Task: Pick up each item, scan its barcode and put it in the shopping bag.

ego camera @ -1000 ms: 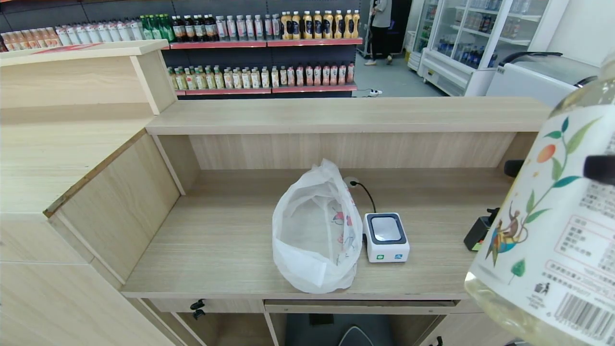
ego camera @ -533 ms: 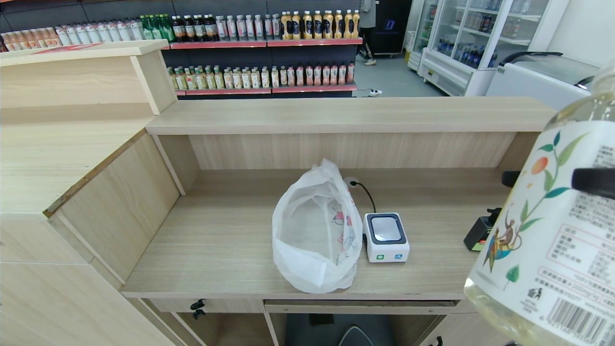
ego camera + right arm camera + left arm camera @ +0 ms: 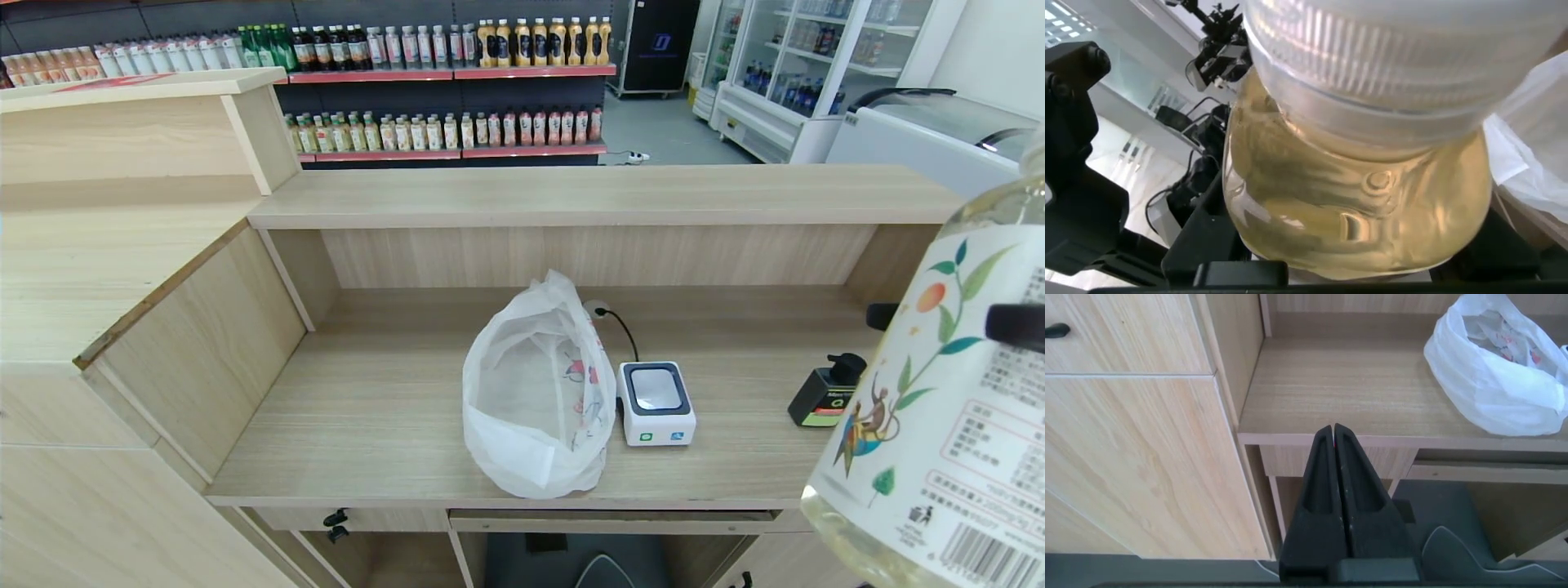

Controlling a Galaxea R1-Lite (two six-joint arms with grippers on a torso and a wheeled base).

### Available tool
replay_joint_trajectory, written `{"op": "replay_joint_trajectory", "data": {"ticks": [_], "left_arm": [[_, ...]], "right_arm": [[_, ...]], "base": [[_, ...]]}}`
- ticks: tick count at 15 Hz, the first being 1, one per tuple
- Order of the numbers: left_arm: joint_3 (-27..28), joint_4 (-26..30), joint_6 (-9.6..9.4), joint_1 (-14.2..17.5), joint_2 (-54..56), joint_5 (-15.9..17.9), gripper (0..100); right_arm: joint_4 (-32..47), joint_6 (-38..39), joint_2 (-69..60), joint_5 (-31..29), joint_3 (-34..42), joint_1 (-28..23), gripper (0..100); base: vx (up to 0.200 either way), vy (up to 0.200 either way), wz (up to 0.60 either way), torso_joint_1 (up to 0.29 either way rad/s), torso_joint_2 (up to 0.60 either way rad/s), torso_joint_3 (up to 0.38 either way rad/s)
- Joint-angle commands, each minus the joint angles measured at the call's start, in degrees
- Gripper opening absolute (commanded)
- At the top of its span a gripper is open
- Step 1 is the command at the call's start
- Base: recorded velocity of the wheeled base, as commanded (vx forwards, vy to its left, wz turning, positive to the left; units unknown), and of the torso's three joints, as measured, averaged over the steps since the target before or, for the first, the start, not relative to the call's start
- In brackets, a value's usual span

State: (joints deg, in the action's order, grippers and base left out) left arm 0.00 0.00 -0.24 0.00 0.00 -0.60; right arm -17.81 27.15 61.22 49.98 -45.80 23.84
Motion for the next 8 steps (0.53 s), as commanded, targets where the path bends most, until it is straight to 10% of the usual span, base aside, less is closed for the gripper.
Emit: {"op": "replay_joint_trajectory", "data": {"ticks": [1, 8], "left_arm": [[0.0, 0.0, -0.02, 0.0, 0.0, 0.0, 0], [0.0, 0.0, -0.02, 0.0, 0.0, 0.0, 0]], "right_arm": [[0.1, 0.0, -0.2, 0.0, 0.1, -0.1, 0], [1.2, -0.7, -0.2, -0.1, 0.3, -1.4, 0]], "base": [[0.000, 0.000, 0.00, 0.000, 0.00, 0.000], [0.000, 0.000, 0.00, 0.000, 0.00, 0.000]]}}
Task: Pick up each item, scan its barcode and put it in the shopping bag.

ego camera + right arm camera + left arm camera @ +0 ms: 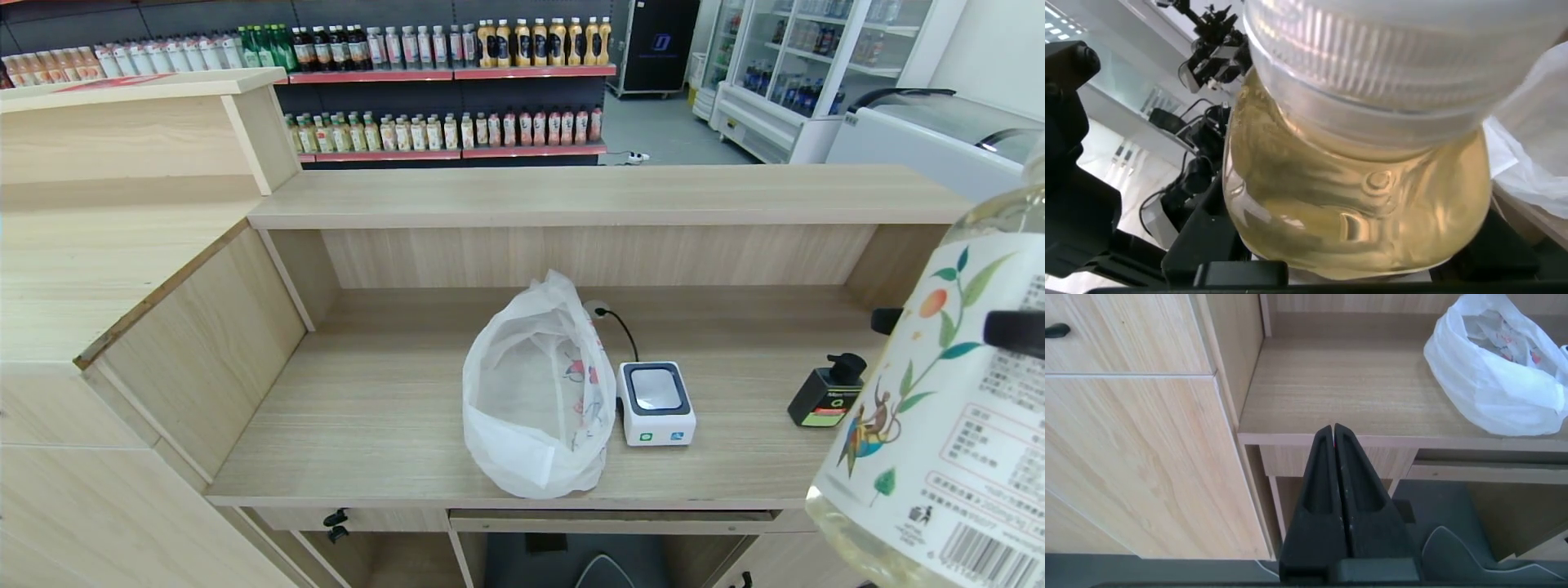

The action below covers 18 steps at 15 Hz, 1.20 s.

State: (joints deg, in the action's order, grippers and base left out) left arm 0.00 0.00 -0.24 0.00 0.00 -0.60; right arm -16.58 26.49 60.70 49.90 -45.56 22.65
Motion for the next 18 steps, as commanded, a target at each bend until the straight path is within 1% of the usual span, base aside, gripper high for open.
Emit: {"op": "replay_joint_trajectory", "data": {"ticks": [1, 2, 3, 4, 5, 6, 7, 8, 10, 12, 13, 15, 16, 17, 18], "left_arm": [[0.0, 0.0, -0.02, 0.0, 0.0, 0.0, 0], [0.0, 0.0, -0.02, 0.0, 0.0, 0.0, 0], [0.0, 0.0, -0.02, 0.0, 0.0, 0.0, 0], [0.0, 0.0, -0.02, 0.0, 0.0, 0.0, 0], [0.0, 0.0, -0.02, 0.0, 0.0, 0.0, 0], [0.0, 0.0, -0.02, 0.0, 0.0, 0.0, 0], [0.0, 0.0, -0.02, 0.0, 0.0, 0.0, 0], [0.0, 0.0, -0.02, 0.0, 0.0, 0.0, 0], [0.0, 0.0, -0.02, 0.0, 0.0, 0.0, 0], [0.0, 0.0, -0.02, 0.0, 0.0, 0.0, 0], [0.0, 0.0, -0.02, 0.0, 0.0, 0.0, 0], [0.0, 0.0, -0.02, 0.0, 0.0, 0.0, 0], [0.0, 0.0, -0.02, 0.0, 0.0, 0.0, 0], [0.0, 0.0, -0.02, 0.0, 0.0, 0.0, 0], [0.0, 0.0, -0.02, 0.0, 0.0, 0.0, 0]], "right_arm": [[0.0, -2.6, 1.4, -0.4, 0.1, -1.3, 0], [0.0, -6.5, 2.7, -2.5, 0.2, -2.3, 0], [-0.1, -9.2, 4.0, -6.0, 0.2, -3.2, 0], [-0.2, -14.0, 6.5, -12.6, 0.0, -4.5, 0], [-0.6, -20.5, 9.2, -19.5, -0.3, -7.0, 0], [-0.6, -26.8, 10.8, -24.5, -0.1, -10.5, 0], [-0.9, -32.8, 12.0, -27.0, 0.6, -14.1, 0], [-1.9, -37.3, 12.4, -27.6, 2.8, -16.7, 0], [-8.5, -47.4, 13.6, -29.1, 8.6, -21.9, 0], [-8.4, -54.0, 14.1, -31.2, 8.8, -25.6, 0], [-8.7, -59.0, 15.3, -31.2, 8.6, -28.4, 0], [-8.7, -67.8, 16.6, -30.7, 8.4, -31.7, 0], [-8.7, -69.4, 16.8, -30.7, 8.3, -32.3, 0], [-8.9, -75.3, 18.1, -29.3, 7.9, -33.8, 0], [-10.1, -78.4, 18.8, -25.0, 7.4, -34.4, 0]], "base": [[0.000, 0.000, 0.00, 0.000, 0.00, 0.000], [0.000, 0.000, 0.00, 0.000, 0.00, 0.000], [0.000, 0.000, 0.00, 0.000, 0.00, 0.000], [0.000, 0.000, 0.00, 0.000, 0.00, 0.000], [0.000, 0.000, 0.00, 0.000, 0.00, 0.000], [0.000, 0.000, 0.00, 0.000, 0.00, 0.000], [0.000, 0.000, 0.00, 0.000, 0.00, 0.000], [0.000, 0.000, 0.00, 0.000, 0.00, 0.000], [0.000, 0.000, 0.00, 0.000, 0.00, 0.000], [0.000, 0.000, 0.00, 0.000, 0.00, 0.000], [0.000, 0.000, 0.00, 0.000, 0.00, 0.000], [0.000, 0.000, 0.00, 0.000, 0.00, 0.000], [0.000, 0.000, 0.00, 0.000, 0.00, 0.000], [0.000, 0.000, 0.00, 0.000, 0.00, 0.000], [0.000, 0.000, 0.00, 0.000, 0.00, 0.000]]}}
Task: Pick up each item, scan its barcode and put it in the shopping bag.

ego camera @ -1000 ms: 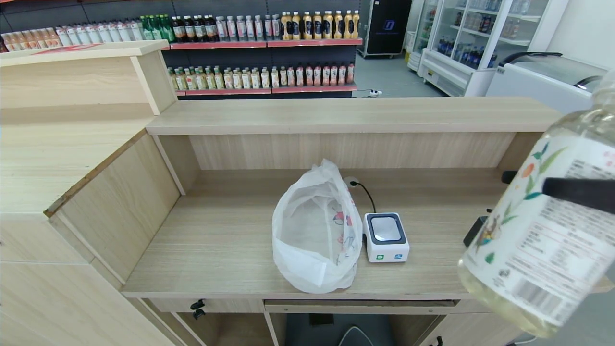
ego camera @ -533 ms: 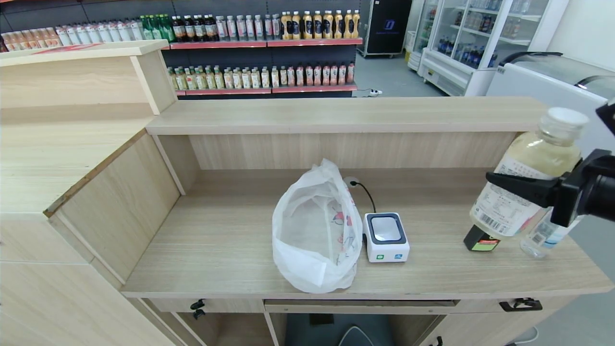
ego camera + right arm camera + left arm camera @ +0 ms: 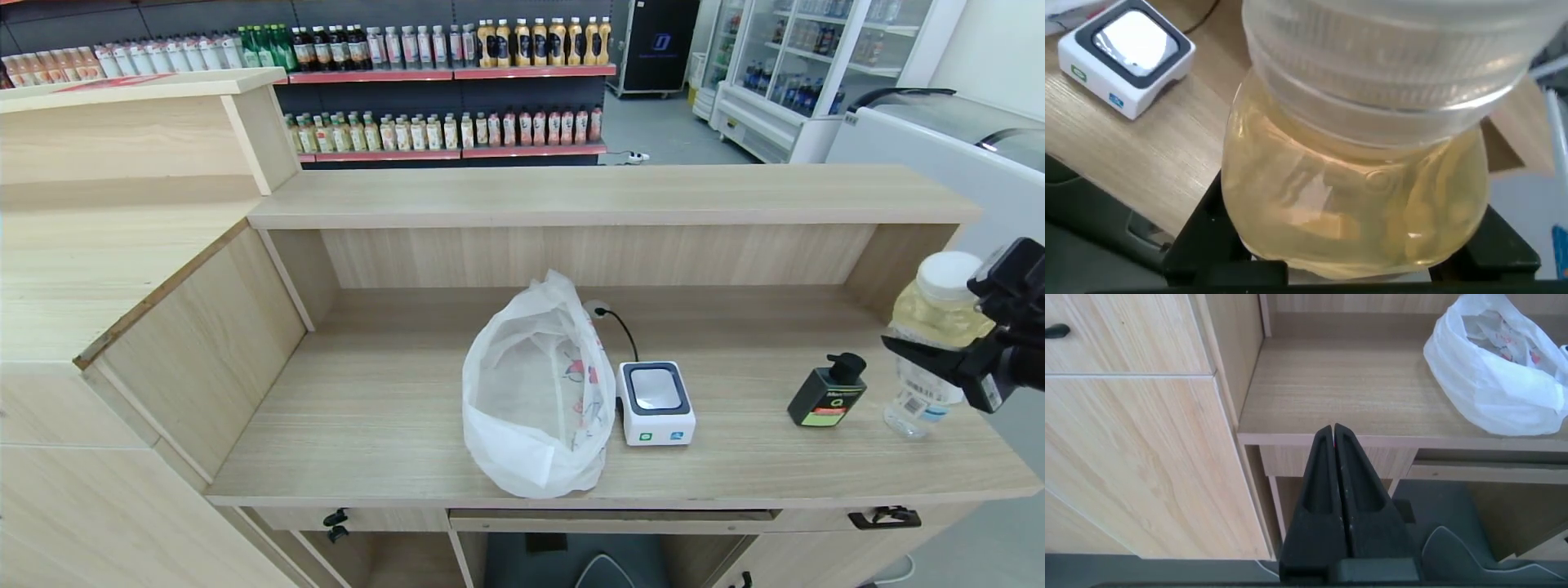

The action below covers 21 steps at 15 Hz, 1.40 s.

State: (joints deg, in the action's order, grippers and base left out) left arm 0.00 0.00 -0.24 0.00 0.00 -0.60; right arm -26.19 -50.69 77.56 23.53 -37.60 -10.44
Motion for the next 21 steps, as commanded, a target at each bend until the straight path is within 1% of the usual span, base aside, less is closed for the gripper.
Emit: {"op": "replay_joint_trajectory", "data": {"ticks": [1, 2, 3, 4, 5, 6, 7, 9, 11, 16, 21], "left_arm": [[0.0, 0.0, -0.02, 0.0, 0.0, 0.0, 0], [0.0, 0.0, -0.02, 0.0, 0.0, 0.0, 0], [0.0, 0.0, -0.02, 0.0, 0.0, 0.0, 0], [0.0, 0.0, -0.02, 0.0, 0.0, 0.0, 0], [0.0, 0.0, -0.02, 0.0, 0.0, 0.0, 0], [0.0, 0.0, -0.02, 0.0, 0.0, 0.0, 0], [0.0, 0.0, -0.02, 0.0, 0.0, 0.0, 0], [0.0, 0.0, -0.02, 0.0, 0.0, 0.0, 0], [0.0, 0.0, -0.02, 0.0, 0.0, 0.0, 0], [0.0, 0.0, -0.02, 0.0, 0.0, 0.0, 0], [0.0, 0.0, -0.02, 0.0, 0.0, 0.0, 0]], "right_arm": [[-1.1, -2.9, 2.8, 5.3, -0.7, -1.7, 0], [-2.3, -5.5, 3.6, 9.4, -1.1, -2.1, 0], [-5.5, -11.0, 4.7, 11.3, -1.3, -2.7, 0], [-6.8, -11.1, 5.1, 12.2, -1.3, -2.6, 0], [-10.9, -11.3, 7.3, 14.0, -1.5, -2.5, 0], [-10.8, -11.0, 8.8, 16.8, -2.7, -2.5, 0], [-9.3, -11.0, 12.3, 21.4, -5.0, -2.7, 0], [-8.6, -11.2, 17.5, 26.8, -6.0, -3.1, 0], [-8.4, -11.6, 21.1, 31.1, -6.5, -3.7, 0], [-7.0, -18.2, 24.0, 31.2, -7.1, -3.9, 0], [-6.3, -19.4, 27.3, 31.4, -8.9, -2.0, 0]], "base": [[0.000, 0.000, 0.00, 0.000, 0.00, 0.000], [0.000, 0.000, 0.60, 0.002, 0.01, 0.007], [0.000, 0.000, 0.60, 0.007, 0.01, 0.002], [0.000, 0.000, 0.60, 0.007, 0.01, -0.002], [0.000, 0.000, 0.60, 0.007, 0.00, 0.002], [0.000, 0.000, 0.60, -0.007, 0.01, 0.007], [0.000, 0.000, 0.00, 0.000, 0.00, 0.000], [0.000, 0.000, 0.00, 0.000, 0.00, 0.000], [0.000, 0.000, 0.00, 0.000, 0.00, 0.000], [0.000, 0.000, 0.00, 0.000, 0.00, 0.000], [0.000, 0.000, 0.00, 0.000, 0.00, 0.000]]}}
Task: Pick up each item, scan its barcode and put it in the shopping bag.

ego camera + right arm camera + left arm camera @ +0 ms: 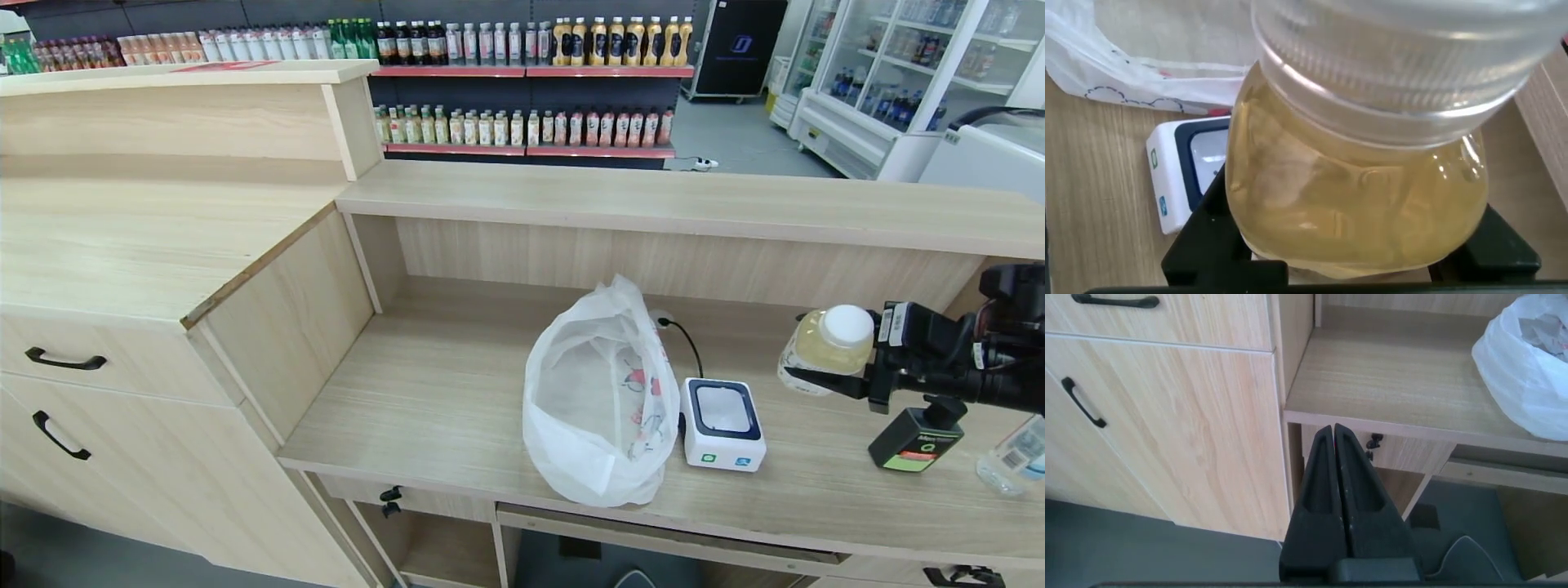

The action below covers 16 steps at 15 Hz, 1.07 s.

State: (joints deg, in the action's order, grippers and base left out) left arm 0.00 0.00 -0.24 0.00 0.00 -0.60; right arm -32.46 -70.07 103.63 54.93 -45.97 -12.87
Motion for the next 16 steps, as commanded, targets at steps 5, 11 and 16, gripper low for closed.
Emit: {"op": "replay_joint_trajectory", "data": {"ticks": [5, 11, 16], "left_arm": [[0.0, 0.0, -0.02, 0.0, 0.0, 0.0, 0], [0.0, 0.0, -0.02, 0.0, 0.0, 0.0, 0], [0.0, 0.0, -0.02, 0.0, 0.0, 0.0, 0]], "right_arm": [[-0.3, -0.8, 3.8, 1.4, -2.5, 1.7, 0], [-0.3, -1.8, 7.1, 3.2, -5.4, 3.9, 0], [-0.4, -1.8, 9.0, 3.8, -7.1, 5.1, 0]], "base": [[0.000, 0.000, 0.00, 0.000, 0.00, 0.000], [0.000, 0.000, 0.00, 0.000, 0.00, 0.000], [0.000, 0.000, 0.00, 0.000, 0.00, 0.000]]}}
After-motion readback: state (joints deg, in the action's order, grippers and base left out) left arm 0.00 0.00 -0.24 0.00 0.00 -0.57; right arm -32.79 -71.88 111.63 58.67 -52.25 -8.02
